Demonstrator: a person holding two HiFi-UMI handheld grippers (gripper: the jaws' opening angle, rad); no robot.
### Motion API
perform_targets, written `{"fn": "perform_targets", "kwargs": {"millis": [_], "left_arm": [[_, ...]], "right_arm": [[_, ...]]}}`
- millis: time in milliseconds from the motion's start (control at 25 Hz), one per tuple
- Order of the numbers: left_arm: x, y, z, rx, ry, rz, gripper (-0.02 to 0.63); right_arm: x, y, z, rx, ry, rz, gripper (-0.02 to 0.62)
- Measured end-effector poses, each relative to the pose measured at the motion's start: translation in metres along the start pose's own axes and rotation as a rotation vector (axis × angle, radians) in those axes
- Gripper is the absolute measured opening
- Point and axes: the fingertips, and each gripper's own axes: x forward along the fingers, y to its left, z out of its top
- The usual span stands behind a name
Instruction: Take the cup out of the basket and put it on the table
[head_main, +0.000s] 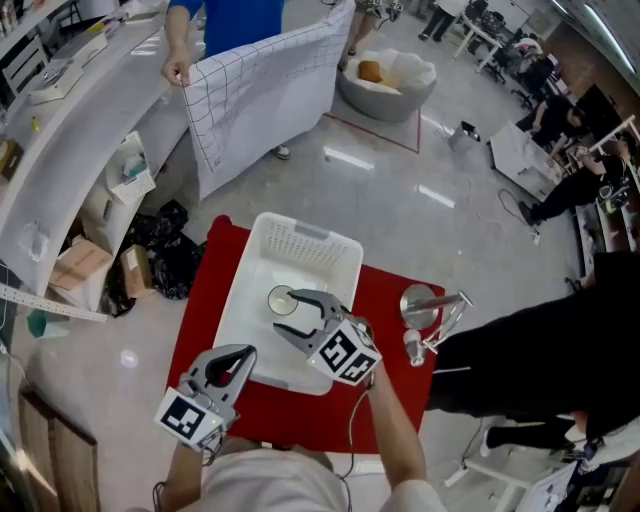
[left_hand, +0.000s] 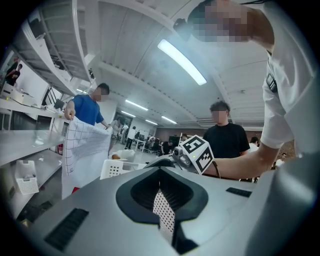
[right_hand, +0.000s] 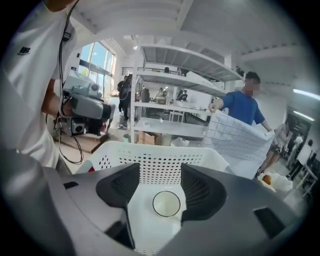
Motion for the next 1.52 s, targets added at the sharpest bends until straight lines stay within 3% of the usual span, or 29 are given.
{"fn": "perform_targets", "kwargs": {"millis": [480, 960, 1520], "left_arm": [[0.002, 0.008, -0.003, -0.008, -0.002, 0.018, 0.011], [0.002, 0.015, -0.003, -0.030, -0.009, 0.018, 0.011], [0.001, 0.023, -0.007, -0.043, -0.008, 0.030, 0.011]], "right_arm": [[0.042, 0.002, -0.041, -0.186, 0.221, 0.144, 0.334], [0.083, -0.007, -0.097, -0.423, 0.550, 0.279, 0.399], [0.110, -0.008, -0.143, -0.486, 0.703, 0.373, 0.428]]}}
